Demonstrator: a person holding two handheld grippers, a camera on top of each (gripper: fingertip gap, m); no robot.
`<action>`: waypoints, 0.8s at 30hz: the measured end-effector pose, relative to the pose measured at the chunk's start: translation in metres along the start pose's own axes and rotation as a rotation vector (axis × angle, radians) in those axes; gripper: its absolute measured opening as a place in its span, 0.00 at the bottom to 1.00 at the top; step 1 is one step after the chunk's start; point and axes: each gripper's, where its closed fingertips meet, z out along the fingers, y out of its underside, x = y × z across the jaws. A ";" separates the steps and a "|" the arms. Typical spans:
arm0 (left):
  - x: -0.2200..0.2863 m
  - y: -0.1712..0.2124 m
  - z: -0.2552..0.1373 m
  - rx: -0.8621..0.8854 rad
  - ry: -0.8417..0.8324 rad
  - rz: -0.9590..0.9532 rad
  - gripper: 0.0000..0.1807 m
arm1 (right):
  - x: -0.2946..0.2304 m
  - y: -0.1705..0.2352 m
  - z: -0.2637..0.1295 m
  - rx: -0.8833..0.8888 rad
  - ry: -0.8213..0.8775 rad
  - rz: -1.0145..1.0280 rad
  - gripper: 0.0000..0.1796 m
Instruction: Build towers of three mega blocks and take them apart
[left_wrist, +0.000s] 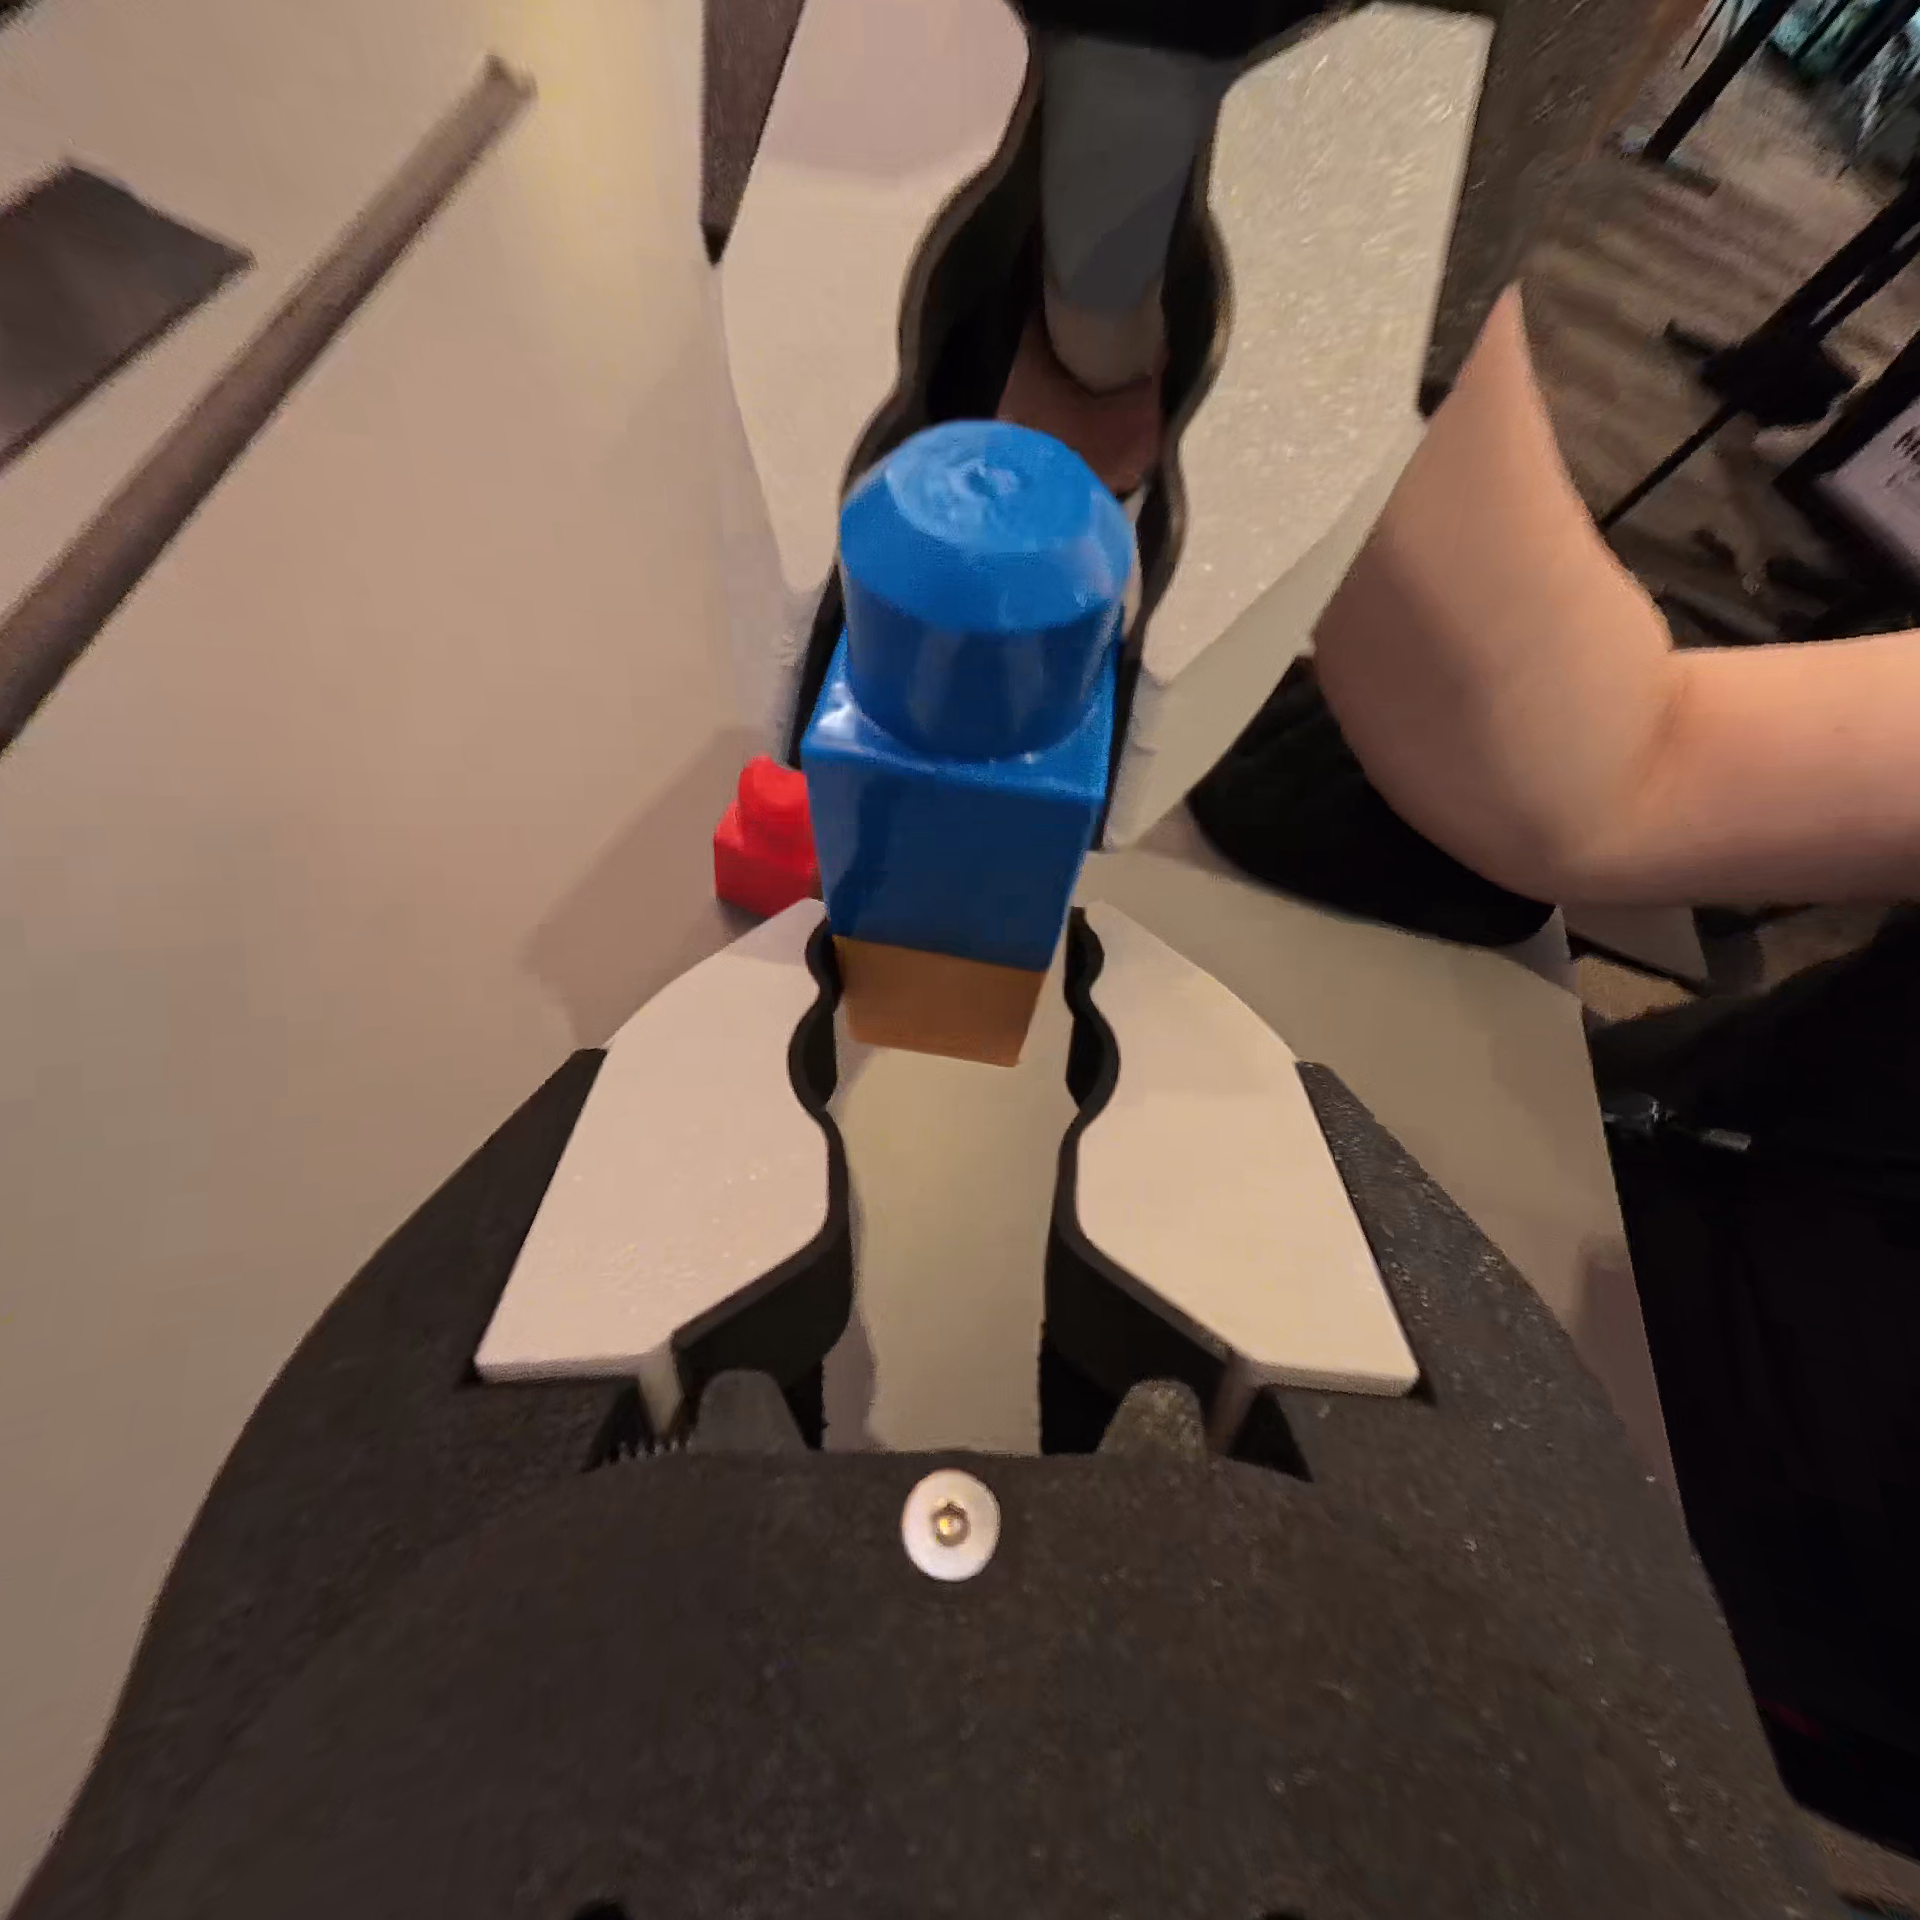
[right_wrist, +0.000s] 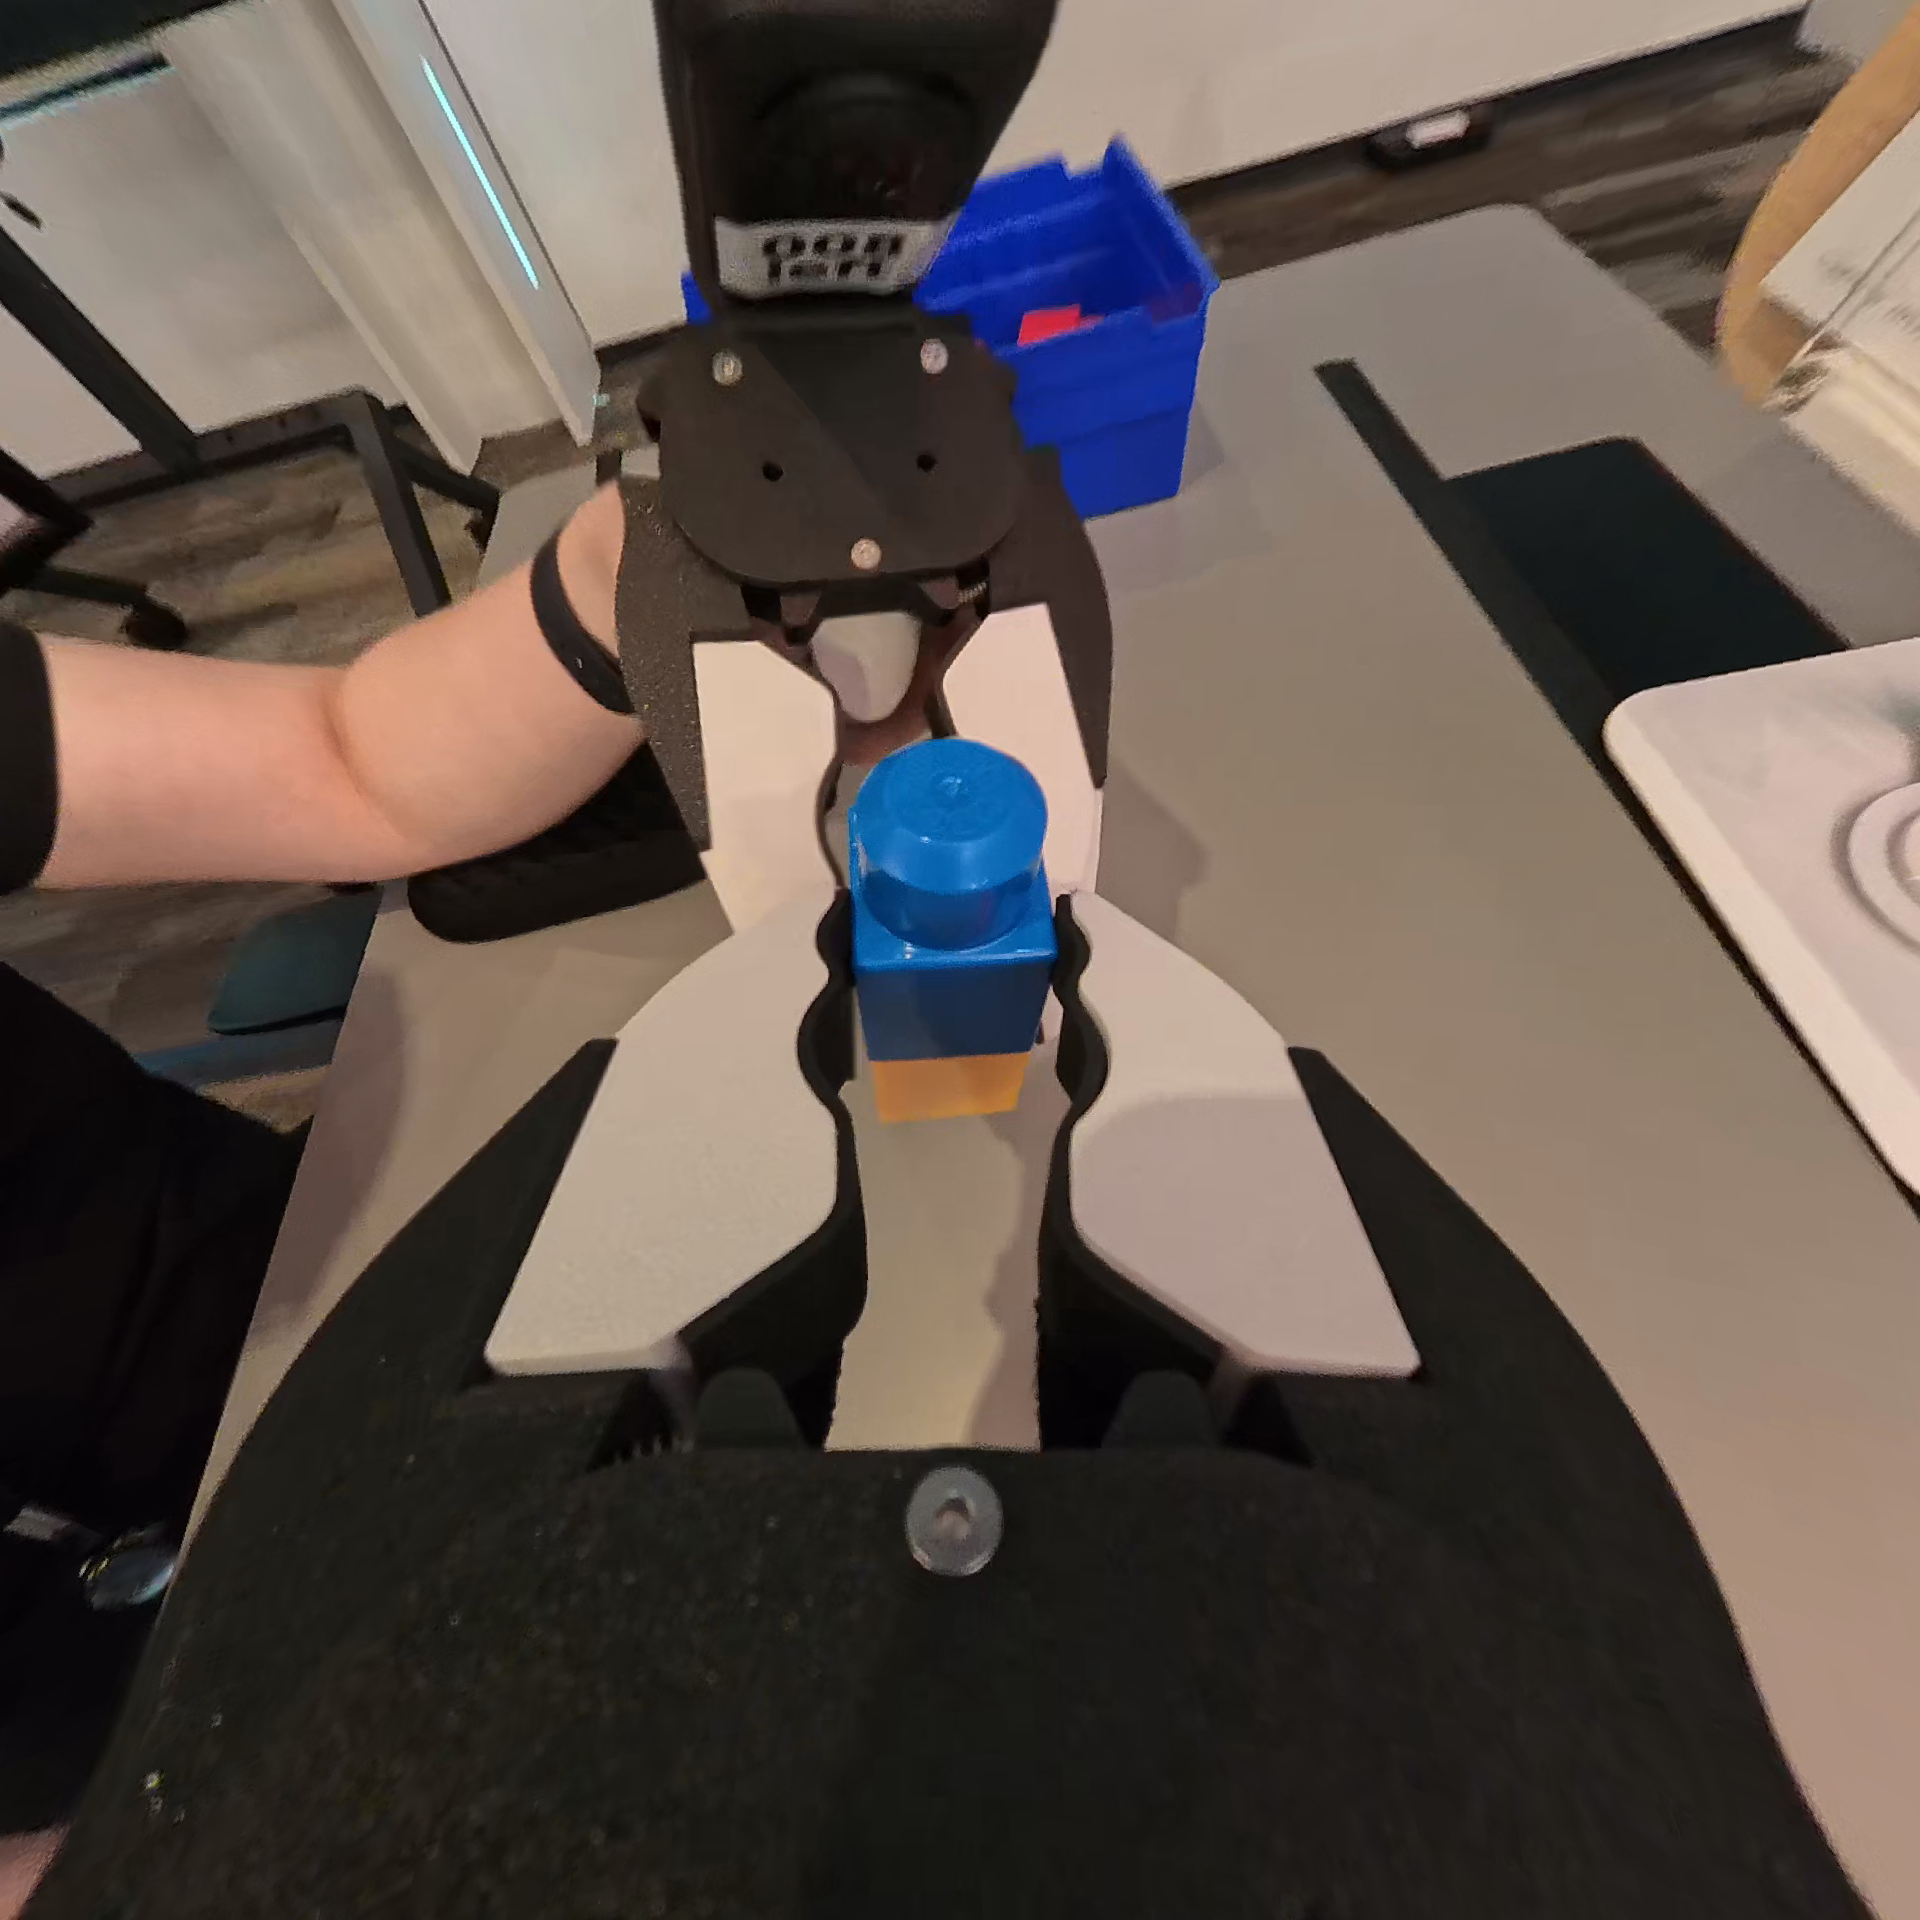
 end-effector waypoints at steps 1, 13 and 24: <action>0.002 -0.006 -0.001 0.041 0.014 0.005 0.26 | 0.001 -0.005 -0.004 0.034 0.004 0.004 0.20; 0.003 -0.032 0.001 0.248 0.056 -0.037 0.21 | 0.002 -0.023 -0.023 0.179 -0.014 0.025 0.20; 0.009 -0.028 0.001 0.197 0.077 -0.025 0.20 | -0.002 -0.020 -0.022 0.164 -0.038 0.019 0.20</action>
